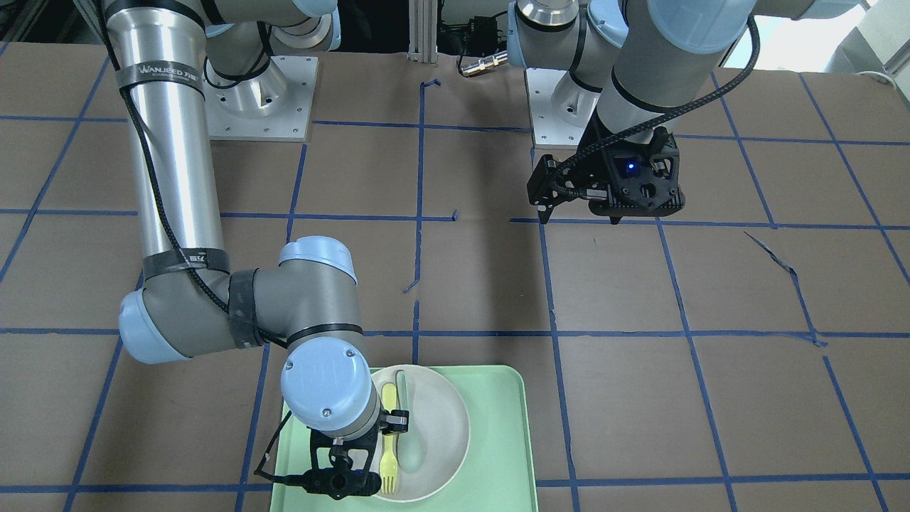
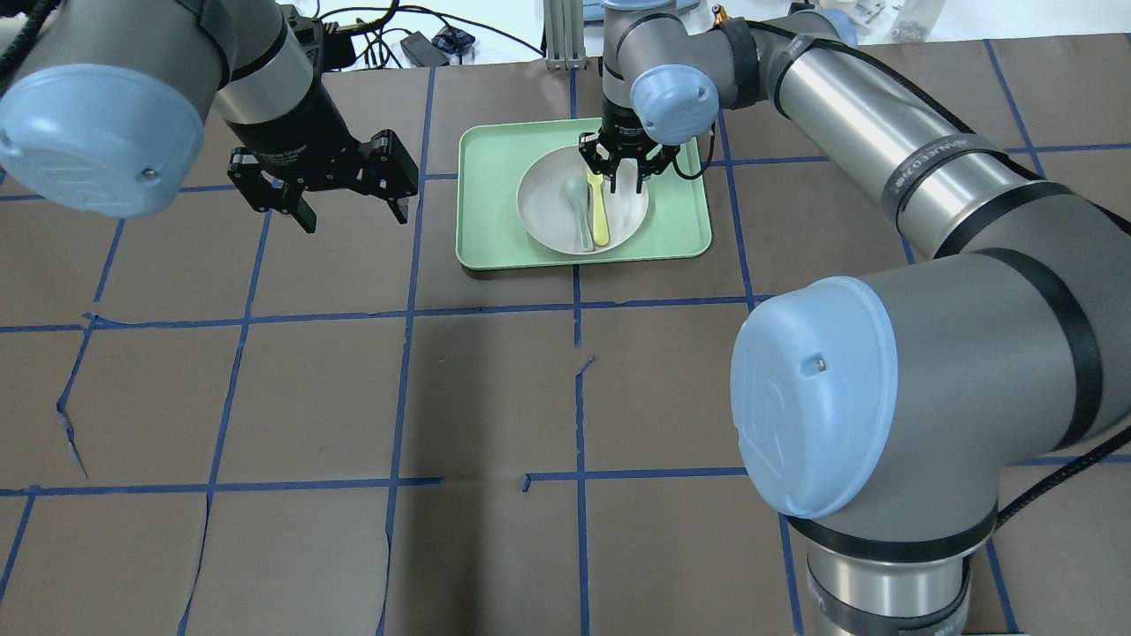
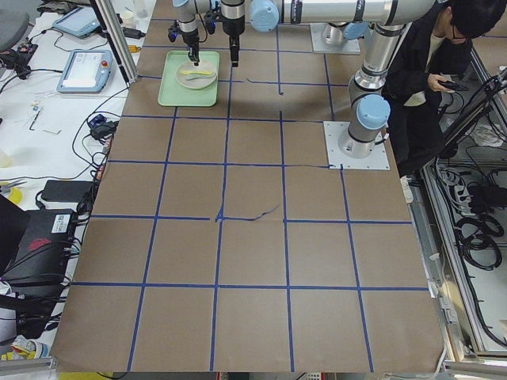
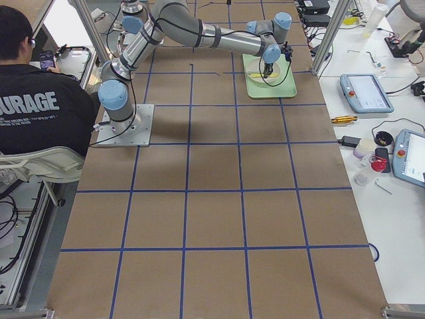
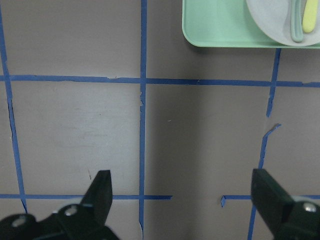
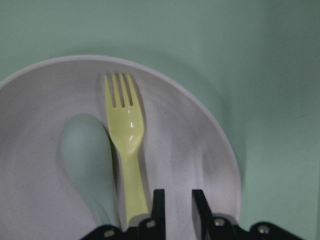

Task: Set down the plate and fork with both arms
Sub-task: 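Reach the right gripper over the plate and grasp the yellow fork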

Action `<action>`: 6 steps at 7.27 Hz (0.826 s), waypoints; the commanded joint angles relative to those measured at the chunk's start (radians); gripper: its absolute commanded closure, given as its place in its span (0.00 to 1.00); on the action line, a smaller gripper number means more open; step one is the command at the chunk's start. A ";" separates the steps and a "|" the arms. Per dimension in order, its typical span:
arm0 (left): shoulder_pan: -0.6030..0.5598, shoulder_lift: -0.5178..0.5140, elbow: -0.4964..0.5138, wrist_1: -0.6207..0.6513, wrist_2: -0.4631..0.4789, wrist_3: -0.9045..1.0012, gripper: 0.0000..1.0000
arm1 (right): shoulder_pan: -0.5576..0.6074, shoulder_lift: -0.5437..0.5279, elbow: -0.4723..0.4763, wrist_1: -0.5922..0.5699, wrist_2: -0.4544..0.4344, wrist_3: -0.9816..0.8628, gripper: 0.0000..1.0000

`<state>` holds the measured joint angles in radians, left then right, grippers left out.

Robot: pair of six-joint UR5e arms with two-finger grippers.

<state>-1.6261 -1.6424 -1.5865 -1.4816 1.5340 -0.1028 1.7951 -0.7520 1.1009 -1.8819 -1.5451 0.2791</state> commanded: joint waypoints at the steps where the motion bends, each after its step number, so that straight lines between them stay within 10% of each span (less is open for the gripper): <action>1: 0.000 -0.001 -0.001 0.000 0.000 0.000 0.00 | 0.021 0.002 0.000 -0.009 0.003 0.023 0.69; 6: 0.000 -0.001 0.000 0.003 0.000 -0.001 0.00 | 0.030 0.000 0.034 -0.037 0.011 0.028 0.68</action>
<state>-1.6260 -1.6429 -1.5852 -1.4799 1.5340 -0.1030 1.8216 -0.7498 1.1176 -1.9054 -1.5393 0.3042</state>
